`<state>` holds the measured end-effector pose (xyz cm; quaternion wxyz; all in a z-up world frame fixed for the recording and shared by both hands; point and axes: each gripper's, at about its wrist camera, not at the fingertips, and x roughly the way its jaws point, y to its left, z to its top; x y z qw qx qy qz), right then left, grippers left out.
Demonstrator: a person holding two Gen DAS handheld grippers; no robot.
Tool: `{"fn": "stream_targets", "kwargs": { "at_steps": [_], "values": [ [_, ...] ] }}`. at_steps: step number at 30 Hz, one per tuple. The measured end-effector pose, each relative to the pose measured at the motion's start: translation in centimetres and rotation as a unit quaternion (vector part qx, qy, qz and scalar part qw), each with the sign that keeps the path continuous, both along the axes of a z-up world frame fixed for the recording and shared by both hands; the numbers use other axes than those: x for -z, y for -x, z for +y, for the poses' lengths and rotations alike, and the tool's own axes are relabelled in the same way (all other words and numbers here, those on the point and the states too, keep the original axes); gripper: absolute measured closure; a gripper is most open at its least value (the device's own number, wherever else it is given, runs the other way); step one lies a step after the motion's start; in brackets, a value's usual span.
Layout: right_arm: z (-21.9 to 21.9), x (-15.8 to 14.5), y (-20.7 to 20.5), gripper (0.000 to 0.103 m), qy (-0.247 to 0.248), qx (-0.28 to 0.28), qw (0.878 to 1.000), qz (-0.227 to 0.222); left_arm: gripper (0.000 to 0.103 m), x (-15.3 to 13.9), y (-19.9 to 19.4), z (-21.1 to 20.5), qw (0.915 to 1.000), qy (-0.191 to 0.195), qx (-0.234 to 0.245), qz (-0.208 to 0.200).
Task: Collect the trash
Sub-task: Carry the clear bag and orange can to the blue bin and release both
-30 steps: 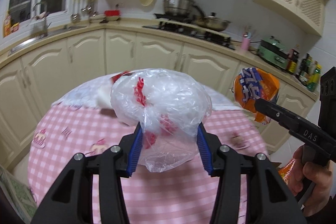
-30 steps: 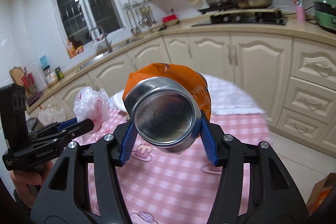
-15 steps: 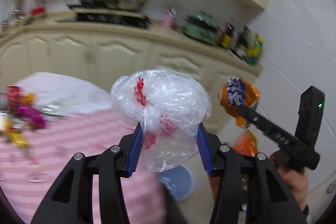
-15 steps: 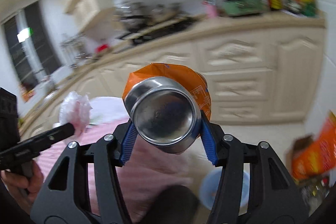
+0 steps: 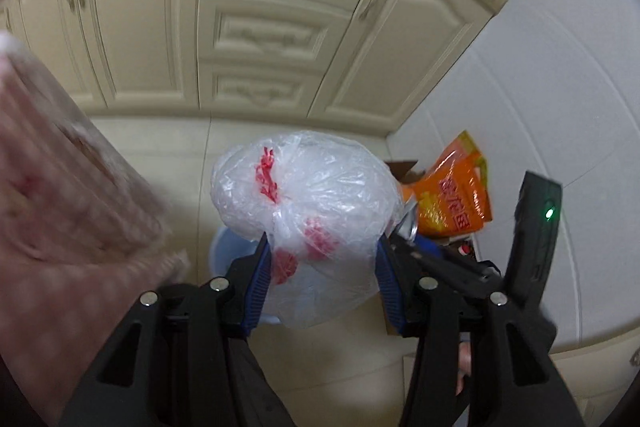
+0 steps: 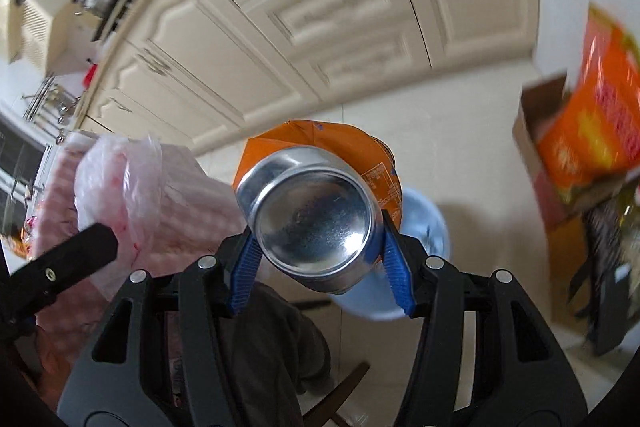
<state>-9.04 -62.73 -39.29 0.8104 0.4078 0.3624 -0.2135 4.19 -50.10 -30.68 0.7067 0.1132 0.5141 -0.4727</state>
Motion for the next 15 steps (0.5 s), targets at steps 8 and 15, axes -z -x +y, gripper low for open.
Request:
{"fn": "stream_targets", "kwargs": {
  "at_steps": [8, 15],
  "values": [
    [-0.4, 6.3, -0.5, 0.041, -0.069, -0.005, 0.997, 0.035, 0.034, 6.2, -2.2, -2.9, 0.9973, -0.041, -0.014, 0.059],
    [-0.8, 7.2, 0.0, 0.006, -0.069, 0.026, 0.996, 0.059, 0.012, 6.6, -3.4, -2.1, 0.9967, -0.057, -0.036, 0.045]
  ]
}}
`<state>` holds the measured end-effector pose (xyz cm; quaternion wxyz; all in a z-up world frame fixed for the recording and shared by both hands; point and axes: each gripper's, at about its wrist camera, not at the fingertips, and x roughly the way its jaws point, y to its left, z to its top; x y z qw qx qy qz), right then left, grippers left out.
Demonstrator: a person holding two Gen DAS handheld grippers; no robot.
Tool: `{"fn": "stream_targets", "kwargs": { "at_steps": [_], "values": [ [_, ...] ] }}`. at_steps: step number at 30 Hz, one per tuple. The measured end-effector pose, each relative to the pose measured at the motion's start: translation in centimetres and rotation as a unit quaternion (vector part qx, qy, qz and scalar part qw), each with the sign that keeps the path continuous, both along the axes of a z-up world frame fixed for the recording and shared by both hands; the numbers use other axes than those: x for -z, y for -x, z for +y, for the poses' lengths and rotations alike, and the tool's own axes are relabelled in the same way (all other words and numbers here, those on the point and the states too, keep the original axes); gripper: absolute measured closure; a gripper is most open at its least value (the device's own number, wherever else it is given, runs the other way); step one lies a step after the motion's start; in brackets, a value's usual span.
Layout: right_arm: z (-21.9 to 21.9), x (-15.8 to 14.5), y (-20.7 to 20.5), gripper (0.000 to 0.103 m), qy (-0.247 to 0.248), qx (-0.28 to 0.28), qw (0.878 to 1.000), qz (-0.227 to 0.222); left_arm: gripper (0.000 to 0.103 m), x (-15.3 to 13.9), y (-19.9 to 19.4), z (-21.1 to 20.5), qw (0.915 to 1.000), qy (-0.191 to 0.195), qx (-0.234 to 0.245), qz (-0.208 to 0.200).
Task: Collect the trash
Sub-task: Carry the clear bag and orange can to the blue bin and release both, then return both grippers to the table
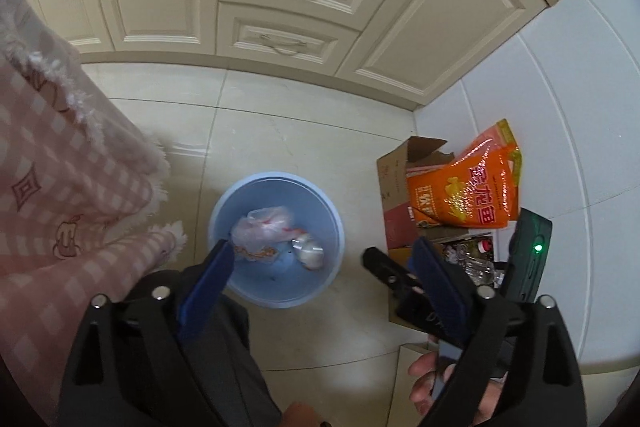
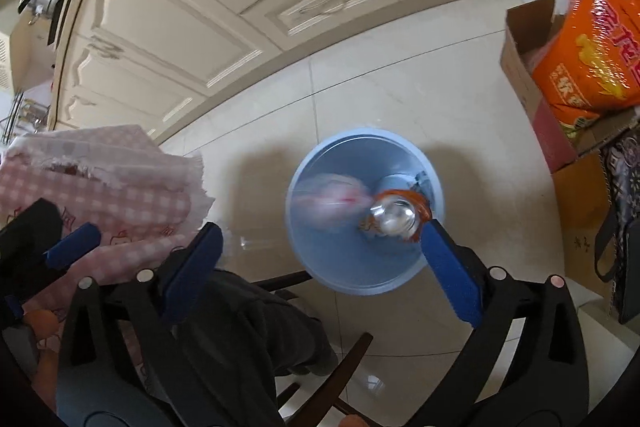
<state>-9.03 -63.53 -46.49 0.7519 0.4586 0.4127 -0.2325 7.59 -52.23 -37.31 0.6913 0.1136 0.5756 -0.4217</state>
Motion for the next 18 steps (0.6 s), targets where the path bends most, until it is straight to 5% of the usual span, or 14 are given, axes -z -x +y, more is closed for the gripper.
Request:
{"fn": "stream_targets", "kwargs": {
  "at_steps": [9, 18],
  "values": [
    [1.0, -2.8, -0.1, 0.006, 0.041, 0.003, 0.999, -0.001, 0.005, -3.7, 1.0, 2.0, 0.9983, 0.015, 0.0, -0.056],
    [2.0, -9.5, -0.6, 0.006, 0.09, 0.003, 0.995, -0.041, 0.005, -10.3, 2.2, 5.1, 0.9915, 0.068, -0.001, -0.111]
  ]
}}
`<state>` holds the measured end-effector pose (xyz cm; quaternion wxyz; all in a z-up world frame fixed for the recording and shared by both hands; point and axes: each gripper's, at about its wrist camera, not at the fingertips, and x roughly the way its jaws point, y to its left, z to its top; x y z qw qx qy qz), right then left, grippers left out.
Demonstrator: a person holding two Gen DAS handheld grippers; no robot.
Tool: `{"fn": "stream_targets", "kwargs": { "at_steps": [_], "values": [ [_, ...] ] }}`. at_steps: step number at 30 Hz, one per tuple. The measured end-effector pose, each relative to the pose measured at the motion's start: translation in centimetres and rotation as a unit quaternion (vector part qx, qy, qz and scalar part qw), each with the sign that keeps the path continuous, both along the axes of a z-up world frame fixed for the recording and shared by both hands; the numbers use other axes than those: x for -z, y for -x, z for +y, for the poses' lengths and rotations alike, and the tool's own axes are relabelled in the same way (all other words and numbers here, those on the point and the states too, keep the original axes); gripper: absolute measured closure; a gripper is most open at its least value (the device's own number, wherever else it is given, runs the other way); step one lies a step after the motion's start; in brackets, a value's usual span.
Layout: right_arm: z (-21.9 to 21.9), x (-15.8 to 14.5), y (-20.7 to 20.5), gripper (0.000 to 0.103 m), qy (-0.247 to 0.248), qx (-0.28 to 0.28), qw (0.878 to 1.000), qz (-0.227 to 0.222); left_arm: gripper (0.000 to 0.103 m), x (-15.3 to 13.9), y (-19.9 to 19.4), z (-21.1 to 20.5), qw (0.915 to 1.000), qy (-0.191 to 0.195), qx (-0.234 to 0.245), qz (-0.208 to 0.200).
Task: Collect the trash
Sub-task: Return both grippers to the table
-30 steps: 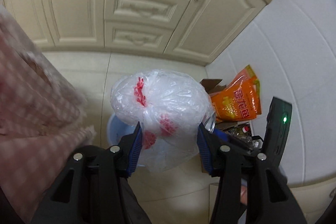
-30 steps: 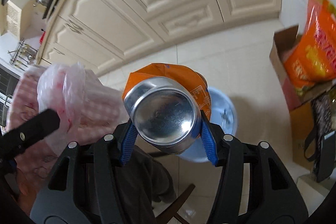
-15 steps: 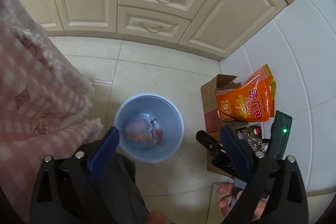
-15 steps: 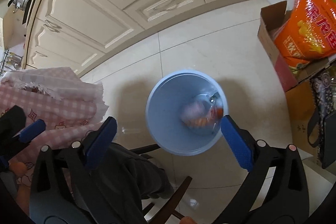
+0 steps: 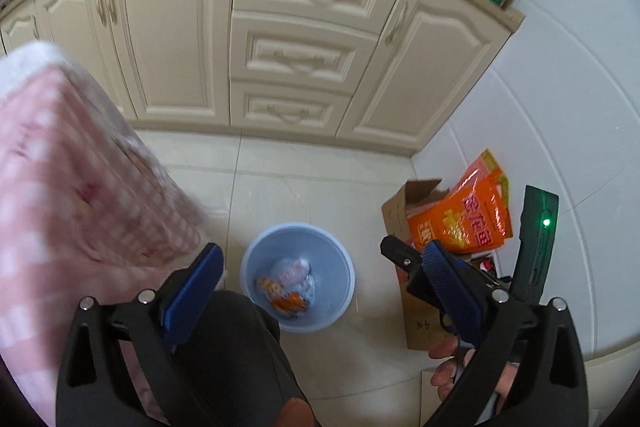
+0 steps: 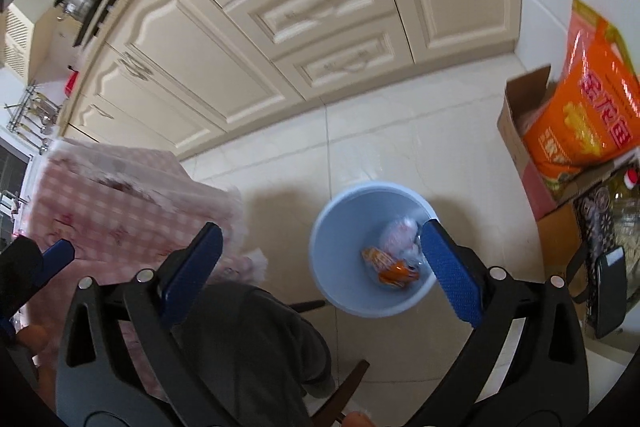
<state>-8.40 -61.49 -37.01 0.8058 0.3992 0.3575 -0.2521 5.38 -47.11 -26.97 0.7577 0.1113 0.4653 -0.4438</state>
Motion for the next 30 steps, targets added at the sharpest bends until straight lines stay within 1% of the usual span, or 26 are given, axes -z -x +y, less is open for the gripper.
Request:
{"fn": "stream_targets", "kwargs": {
  "at_steps": [4, 7, 9, 12, 16, 22, 25, 30],
  "values": [
    [1.0, -4.1, -0.4, 0.006, 0.03, -0.009, 0.999, -0.027, 0.005, -3.4, 0.6, 1.8, 0.9992, 0.028, -0.005, -0.03],
    [2.0, -7.1, -0.9, 0.006, 0.053, -0.019, 0.997, -0.047, 0.005, -6.0, 0.6, 3.7, 0.9969, 0.045, -0.022, -0.061],
    [2.7, -9.2, -1.3, 0.006, 0.069, -0.028, 0.995, -0.06, 0.005, -7.3, 0.5, 4.8, 0.9955, 0.054, -0.031, -0.072],
    [3.9, -11.6, -1.8, 0.006, 0.085, -0.038, 0.993, -0.076, 0.005, -9.8, 0.3, 6.8, 0.992, 0.07, -0.048, -0.093],
    [6.5, -15.6, -3.0, 0.006, 0.114, -0.065, 0.986, -0.103, 0.005, -12.6, 0.1, 9.9, 0.9861, 0.09, -0.071, -0.12],
    [11.4, -21.1, -5.4, 0.006, 0.153, -0.121, 0.969, -0.149, 0.005, -16.3, -0.3, 15.2, 0.9742, 0.114, -0.113, -0.159],
    [13.7, -23.0, -6.6, 0.006, 0.163, -0.143, 0.962, -0.165, 0.005, -17.5, -0.5, 17.8, 0.9679, 0.122, -0.132, -0.175],
    [18.2, -25.7, -8.5, 0.006, 0.182, -0.19, 0.946, -0.189, 0.005, -19.4, -0.9, 22.9, 0.9513, 0.134, -0.18, -0.211]
  ]
}}
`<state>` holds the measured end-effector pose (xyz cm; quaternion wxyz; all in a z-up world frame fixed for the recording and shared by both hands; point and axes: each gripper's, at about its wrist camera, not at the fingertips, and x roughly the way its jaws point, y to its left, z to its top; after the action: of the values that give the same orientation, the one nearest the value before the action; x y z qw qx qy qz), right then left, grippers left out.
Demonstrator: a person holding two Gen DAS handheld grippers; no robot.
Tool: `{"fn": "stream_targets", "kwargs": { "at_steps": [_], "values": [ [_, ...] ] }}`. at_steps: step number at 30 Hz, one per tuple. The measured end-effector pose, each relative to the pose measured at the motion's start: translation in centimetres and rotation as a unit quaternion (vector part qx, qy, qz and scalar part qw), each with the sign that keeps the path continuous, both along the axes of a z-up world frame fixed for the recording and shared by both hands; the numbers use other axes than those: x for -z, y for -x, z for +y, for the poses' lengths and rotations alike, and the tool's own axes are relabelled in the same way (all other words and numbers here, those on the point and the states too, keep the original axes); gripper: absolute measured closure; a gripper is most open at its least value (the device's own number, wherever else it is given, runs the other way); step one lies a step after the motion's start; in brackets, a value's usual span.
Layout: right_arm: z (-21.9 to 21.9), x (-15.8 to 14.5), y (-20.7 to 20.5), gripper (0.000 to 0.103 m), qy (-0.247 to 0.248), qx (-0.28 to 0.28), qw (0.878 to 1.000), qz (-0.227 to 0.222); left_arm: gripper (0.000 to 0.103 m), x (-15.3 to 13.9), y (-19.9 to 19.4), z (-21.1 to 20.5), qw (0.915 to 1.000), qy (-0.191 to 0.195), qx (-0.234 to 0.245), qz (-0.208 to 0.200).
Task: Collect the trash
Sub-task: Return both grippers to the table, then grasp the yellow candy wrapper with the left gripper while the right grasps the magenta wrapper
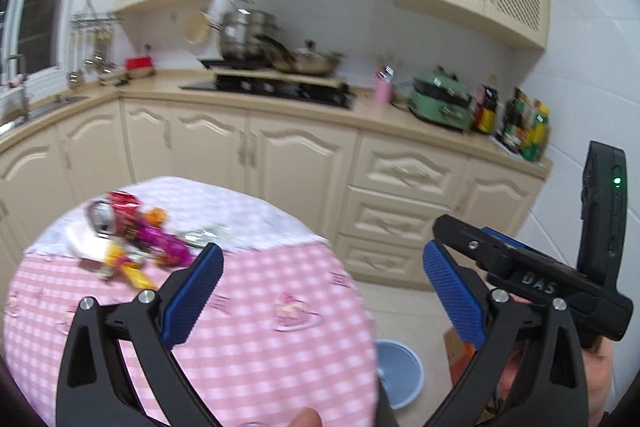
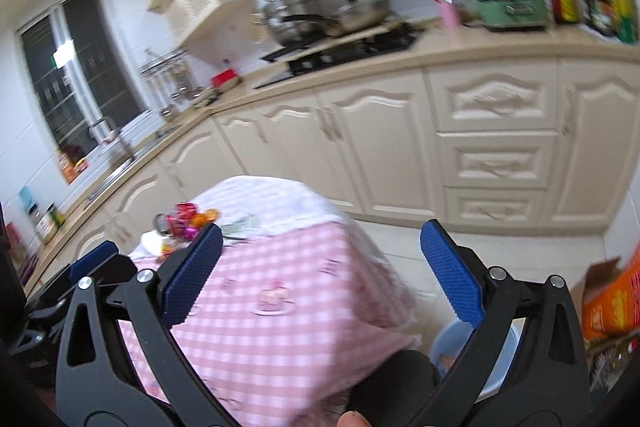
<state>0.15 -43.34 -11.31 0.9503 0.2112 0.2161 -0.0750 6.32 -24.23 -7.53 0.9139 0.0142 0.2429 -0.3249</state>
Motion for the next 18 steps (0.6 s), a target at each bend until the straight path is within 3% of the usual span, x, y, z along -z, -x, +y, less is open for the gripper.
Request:
{"fn": "stream_targets", "kwargs": {
  "at_steps": [8, 18],
  "values": [
    [6.4, -3.0, -2.8, 0.006, 0.023, -0.065, 0.997, -0.03, 0.005, -1.5, -1.7, 7.6, 0.9959, 0.011, -0.085, -0.027],
    [11.7, -3.5, -6.1, 0.006, 0.044, -0.12, 0.991, -0.034, 0.005, -0.6, -4.0, 13.3, 0.987, 0.006, -0.158, -0.029]
  ]
}}
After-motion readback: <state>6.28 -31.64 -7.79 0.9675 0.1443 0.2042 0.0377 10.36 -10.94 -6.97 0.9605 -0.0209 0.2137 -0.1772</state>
